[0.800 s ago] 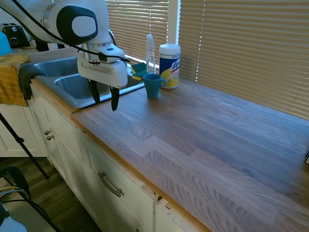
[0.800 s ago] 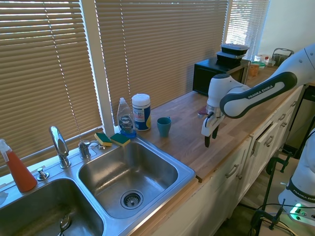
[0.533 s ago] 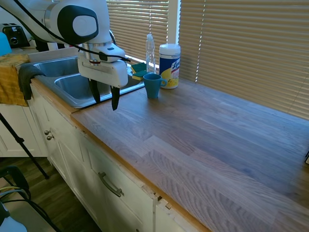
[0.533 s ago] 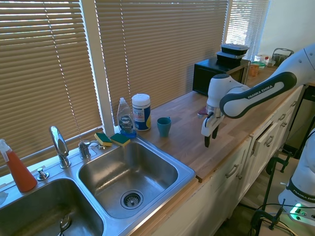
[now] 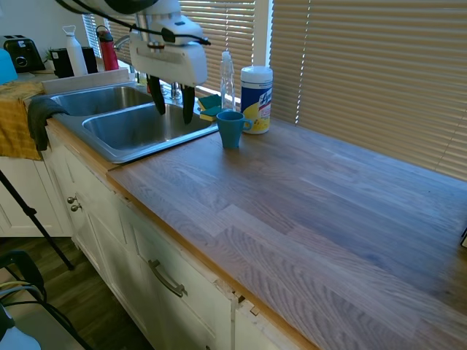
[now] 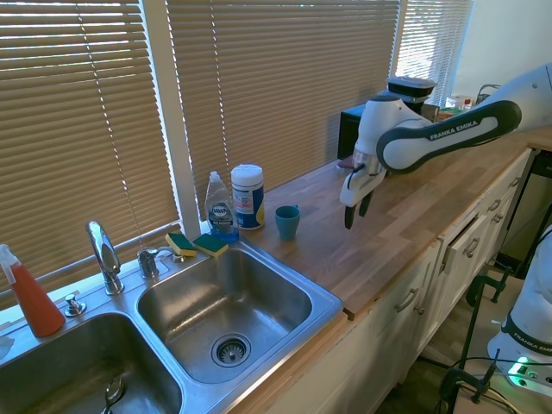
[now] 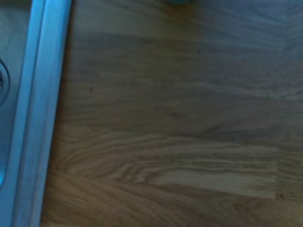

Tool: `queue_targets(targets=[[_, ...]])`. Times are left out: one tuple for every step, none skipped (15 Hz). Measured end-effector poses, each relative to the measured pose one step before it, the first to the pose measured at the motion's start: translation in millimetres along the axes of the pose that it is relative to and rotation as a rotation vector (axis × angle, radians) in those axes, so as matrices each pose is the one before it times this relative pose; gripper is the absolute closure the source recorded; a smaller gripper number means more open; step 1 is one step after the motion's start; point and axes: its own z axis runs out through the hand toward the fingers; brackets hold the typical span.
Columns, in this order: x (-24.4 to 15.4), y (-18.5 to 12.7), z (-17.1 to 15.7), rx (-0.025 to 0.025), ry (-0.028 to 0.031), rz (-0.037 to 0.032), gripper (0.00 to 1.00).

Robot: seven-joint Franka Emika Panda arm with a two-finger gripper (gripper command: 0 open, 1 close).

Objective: Put the mug in the sink

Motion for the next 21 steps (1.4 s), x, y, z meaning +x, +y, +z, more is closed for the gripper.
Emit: queue_targets(targets=[[7.32, -6.0, -9.15, 0.01645, -0.00191, 0.02377, 0.0], [7.33, -8.71, -5.0, 0.01454, -0.00299, 0.02803, 0.0], [6.39, -10.32, -0.28, 0.00977, -0.00527, 0.02505, 0.0], [6.68, -11.96, 1.31, 0.00696, -0.00447, 0.02737, 0.0], [6.43, -12.62, 1.82, 0.00578, -0.00129, 0.02997, 0.0], [5.7, -12.1, 1.89, 0.00543, 0.00071, 0.03454, 0.0], [5.0, -11.6, 1.95, 0.0058, 0.00055, 0.02968, 0.0], [5.33, -12.04, 1.83, 0.00624, 0.00221, 0.02851, 0.0], [6.0, -10.42, 3.34, 0.00287, 0.00268, 0.02891, 0.0], [6.85, -9.98, 6.49, -0.00253, 0.00234, 0.0293, 0.0], [7.94, -9.61, 9.8, -0.00758, 0.00496, 0.03495, 0.0], [8.1, -7.84, 11.47, -0.0126, 0.0052, 0.03377, 0.0], [7.88, -7.42, 11.64, -0.01149, 0.00302, 0.02903, 0.0], [7.31, -7.34, 12.03, -0.01195, 0.00179, 0.02542, 0.0], [6.51, -6.7, 12.27, -0.01146, 0.00039, 0.01902, 0.0], [5.64, -6.33, 11.27, -0.00818, 0.00019, 0.0113, 0.0], [4.73, -6.05, 11.6, -0.01036, -0.00043, 0.01183, 0.0], [3.83, -4.66, 11.14, -0.0156, -0.00139, 0.00915, 0.0], [3.03, -3.53, 10.22, -0.01415, -0.00132, 0.00486, 0.0], [2.56, -3.56, 9.46, -0.00913, -0.00037, 0.00527, 0.0], [2.63, -2.86, 9.07, -0.00812, -0.00138, 0.00431, 1.0]])
